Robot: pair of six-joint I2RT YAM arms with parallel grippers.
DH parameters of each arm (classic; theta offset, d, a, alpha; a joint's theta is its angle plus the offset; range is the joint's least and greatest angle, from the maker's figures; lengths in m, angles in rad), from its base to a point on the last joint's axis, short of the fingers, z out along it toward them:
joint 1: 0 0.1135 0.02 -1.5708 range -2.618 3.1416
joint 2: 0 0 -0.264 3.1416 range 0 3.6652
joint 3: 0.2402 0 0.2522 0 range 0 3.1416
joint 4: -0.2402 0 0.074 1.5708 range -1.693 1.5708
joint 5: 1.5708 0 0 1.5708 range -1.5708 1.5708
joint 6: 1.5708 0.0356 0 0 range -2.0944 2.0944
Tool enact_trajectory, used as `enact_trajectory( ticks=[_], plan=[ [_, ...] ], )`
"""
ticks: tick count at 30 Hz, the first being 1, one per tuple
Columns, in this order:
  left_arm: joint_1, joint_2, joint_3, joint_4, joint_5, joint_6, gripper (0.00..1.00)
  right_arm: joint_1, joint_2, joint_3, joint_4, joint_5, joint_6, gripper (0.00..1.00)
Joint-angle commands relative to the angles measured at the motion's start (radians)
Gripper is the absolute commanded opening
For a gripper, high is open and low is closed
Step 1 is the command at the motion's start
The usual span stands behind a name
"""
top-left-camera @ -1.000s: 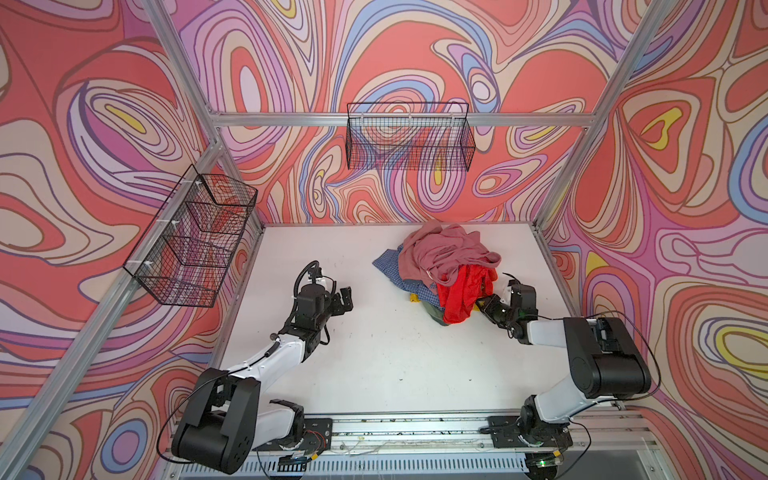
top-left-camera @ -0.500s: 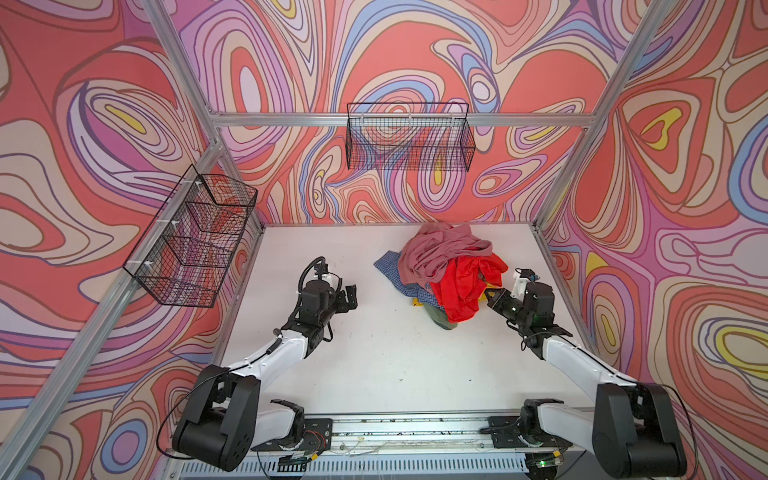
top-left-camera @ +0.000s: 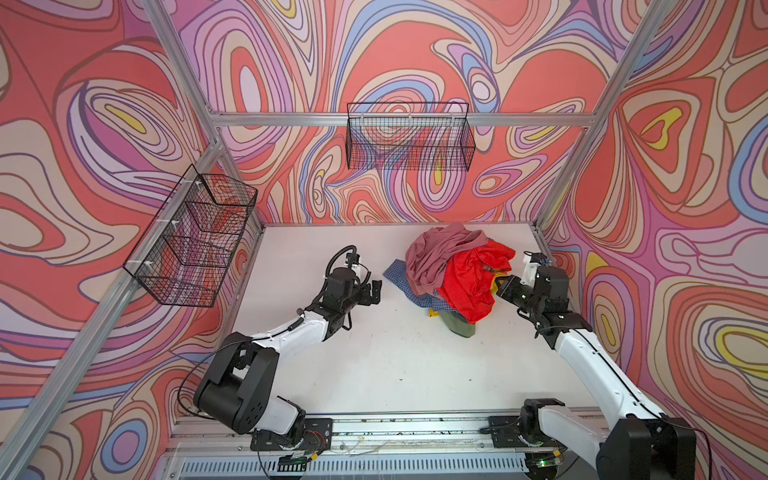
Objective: Pick out a specific cloth from the pile
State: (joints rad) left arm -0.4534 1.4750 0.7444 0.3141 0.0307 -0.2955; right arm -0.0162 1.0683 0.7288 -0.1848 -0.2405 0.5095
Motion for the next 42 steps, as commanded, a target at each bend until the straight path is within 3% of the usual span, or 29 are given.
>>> enact_trajectory(
  ticks=[1, 10, 19, 28, 34, 42],
  plan=[
    [-0.027, 0.035, 0.041, -0.01, 0.02, 0.016, 0.96, -0.001, -0.01, 0.099, 0.022, 0.032, -0.053, 0.0],
    [-0.083, 0.114, 0.099, 0.0, 0.044, 0.022, 0.96, -0.001, -0.036, 0.11, -0.018, 0.063, -0.078, 0.0],
    [-0.102, 0.144, 0.127, 0.008, 0.069, 0.018, 0.95, 0.011, -0.007, -0.021, 0.02, 0.085, -0.012, 0.0],
    [-0.103, 0.143, 0.13, 0.014, 0.053, 0.027, 0.95, 0.167, -0.018, 0.072, -0.044, 0.269, -0.117, 0.0],
    [-0.104, 0.169, 0.189, -0.007, 0.066, 0.047, 0.95, 0.341, 0.053, 0.227, -0.137, 0.463, -0.26, 0.0],
    [-0.103, 0.187, 0.202, -0.008, 0.07, 0.065, 0.95, 0.42, 0.167, 0.32, -0.234, 0.65, -0.304, 0.0]
  ],
)
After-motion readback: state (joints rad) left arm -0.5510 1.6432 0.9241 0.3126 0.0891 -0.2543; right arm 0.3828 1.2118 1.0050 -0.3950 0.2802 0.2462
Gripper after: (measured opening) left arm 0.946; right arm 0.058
